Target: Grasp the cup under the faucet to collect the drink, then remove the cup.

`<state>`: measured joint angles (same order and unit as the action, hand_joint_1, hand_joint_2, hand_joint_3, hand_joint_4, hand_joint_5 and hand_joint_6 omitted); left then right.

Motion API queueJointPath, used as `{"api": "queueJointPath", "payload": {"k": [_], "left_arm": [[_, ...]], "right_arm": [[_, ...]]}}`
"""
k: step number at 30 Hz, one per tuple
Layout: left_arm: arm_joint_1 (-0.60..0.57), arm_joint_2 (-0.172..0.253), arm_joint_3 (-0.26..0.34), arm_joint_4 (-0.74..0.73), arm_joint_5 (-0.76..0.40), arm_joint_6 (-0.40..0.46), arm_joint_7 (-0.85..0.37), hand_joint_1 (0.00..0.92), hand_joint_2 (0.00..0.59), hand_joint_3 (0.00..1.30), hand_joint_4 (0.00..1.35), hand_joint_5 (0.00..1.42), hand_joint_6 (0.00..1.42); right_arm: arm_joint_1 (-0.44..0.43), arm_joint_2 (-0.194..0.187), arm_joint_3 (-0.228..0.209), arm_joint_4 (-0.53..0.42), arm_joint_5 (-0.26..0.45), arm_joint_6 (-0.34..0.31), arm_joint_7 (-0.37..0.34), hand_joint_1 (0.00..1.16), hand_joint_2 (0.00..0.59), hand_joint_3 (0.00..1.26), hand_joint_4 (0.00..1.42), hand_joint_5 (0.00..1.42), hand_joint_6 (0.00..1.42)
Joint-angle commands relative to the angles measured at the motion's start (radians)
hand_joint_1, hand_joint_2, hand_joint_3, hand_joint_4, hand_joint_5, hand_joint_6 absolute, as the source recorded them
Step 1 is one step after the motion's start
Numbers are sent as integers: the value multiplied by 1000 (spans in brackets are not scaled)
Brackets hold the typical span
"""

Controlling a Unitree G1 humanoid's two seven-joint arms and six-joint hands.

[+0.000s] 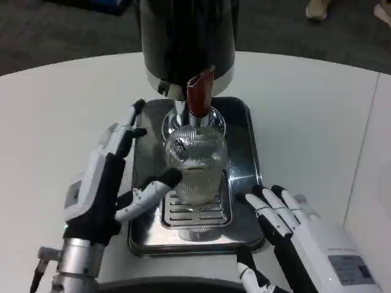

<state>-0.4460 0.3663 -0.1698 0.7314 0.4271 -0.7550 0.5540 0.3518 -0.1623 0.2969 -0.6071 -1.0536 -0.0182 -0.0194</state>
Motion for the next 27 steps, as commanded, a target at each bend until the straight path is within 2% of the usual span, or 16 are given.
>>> {"api": "queueJointPath", "payload": {"k": [1, 4, 6, 10, 15, 20, 27], "left_arm": [[67, 51, 73, -132, -201, -44, -209, 0, 125, 0, 0, 31, 0], [103, 119, 112, -264, -326, -28, -391, 0, 188, 0, 0, 0, 0], [118, 145, 136, -329, -401, -2, -488, 0, 213, 0, 0, 0, 0], [132, 167, 191, -484, -684, 120, -720, 0, 250, 0, 0, 0, 0], [116, 189, 251, -642, -930, 300, -948, 0, 253, 0, 0, 0, 0], [98, 198, 318, -762, -1070, 454, -1082, 0, 252, 0, 0, 0, 0], [69, 197, 406, -840, -1175, 610, -1173, 0, 255, 0, 0, 2, 0]], "right_arm": [[11, 6, -2, -15, 8, 6, -3, 364, 563, 158, 73, 35, 63], [9, 2, 0, -21, 5, 3, 2, 364, 563, 162, 74, 36, 64], [8, 3, 2, -22, 6, 3, 3, 364, 563, 164, 74, 36, 64], [7, 9, 6, -19, 8, 9, 6, 365, 563, 167, 74, 36, 65], [6, 18, 15, -18, 6, 12, 5, 365, 563, 174, 74, 37, 65], [8, 26, 21, -16, 5, 16, 4, 365, 563, 176, 74, 38, 65], [24, 34, 32, -21, -7, 18, -5, 365, 563, 181, 74, 44, 65]]}}
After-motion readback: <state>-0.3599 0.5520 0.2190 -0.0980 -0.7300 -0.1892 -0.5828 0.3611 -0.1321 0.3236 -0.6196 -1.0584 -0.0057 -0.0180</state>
